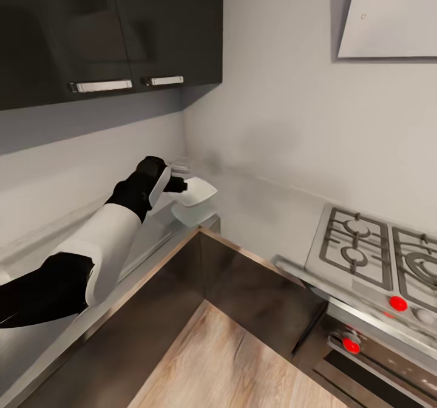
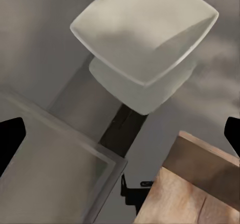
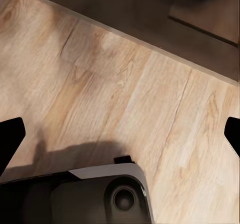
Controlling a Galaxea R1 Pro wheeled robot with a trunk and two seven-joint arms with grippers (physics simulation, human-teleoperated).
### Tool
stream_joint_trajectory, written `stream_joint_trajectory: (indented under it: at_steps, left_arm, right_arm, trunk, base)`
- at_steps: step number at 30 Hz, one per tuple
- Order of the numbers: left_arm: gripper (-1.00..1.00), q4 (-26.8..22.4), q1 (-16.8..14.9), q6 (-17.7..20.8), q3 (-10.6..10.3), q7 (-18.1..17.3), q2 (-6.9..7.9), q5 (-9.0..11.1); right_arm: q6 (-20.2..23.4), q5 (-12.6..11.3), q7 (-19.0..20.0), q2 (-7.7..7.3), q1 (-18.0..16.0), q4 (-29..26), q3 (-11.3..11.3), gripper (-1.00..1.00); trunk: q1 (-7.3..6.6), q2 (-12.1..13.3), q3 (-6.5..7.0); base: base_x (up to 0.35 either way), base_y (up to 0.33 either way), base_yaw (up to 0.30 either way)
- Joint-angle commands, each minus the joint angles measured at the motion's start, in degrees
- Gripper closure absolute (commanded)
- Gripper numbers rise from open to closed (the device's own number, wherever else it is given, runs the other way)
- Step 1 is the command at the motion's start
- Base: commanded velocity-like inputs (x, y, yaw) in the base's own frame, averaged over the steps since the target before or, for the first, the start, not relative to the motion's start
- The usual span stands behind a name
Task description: In the kitchen, take the Vidalia onion out of the sink, dice it on the chopping board with the paring knife, put the diced onion into the bowl on the countertop, then place both the paring knife and the chopping board into the sink.
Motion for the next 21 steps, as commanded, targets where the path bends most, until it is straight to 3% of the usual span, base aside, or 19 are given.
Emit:
stream_joint_trajectory:
  at_steps: [1, 7, 21]
  left_arm:
    - [-1.0, -0.02, -0.02, -0.14, -0.18, 0.97, 0.0, 0.4]
    - [-1.0, 0.14, 0.38, -2.06, -0.15, 1.59, 0.27, 0.39]
    - [-1.0, 0.15, 1.28, -2.28, -0.14, 1.66, 0.33, 0.39]
  right_arm:
    - [-0.14, -0.57, 0.03, 0.0, 0.01, -0.07, 0.1, -1.0]
    - [-0.14, -0.57, 0.03, 0.01, 0.01, -0.05, 0.09, -1.0]
    - [-0.16, -0.57, 0.03, 0.02, 0.01, 0.01, 0.09, -1.0]
  trunk:
    - [0.06, -0.11, -0.13]
    - [0.06, -0.11, -0.24]
    - [0.06, -0.11, -0.25]
  base:
    - [0.23, -0.233, 0.072]
    - [0.118, -0.191, 0.116]
    - [0.006, -0.01, 0.198]
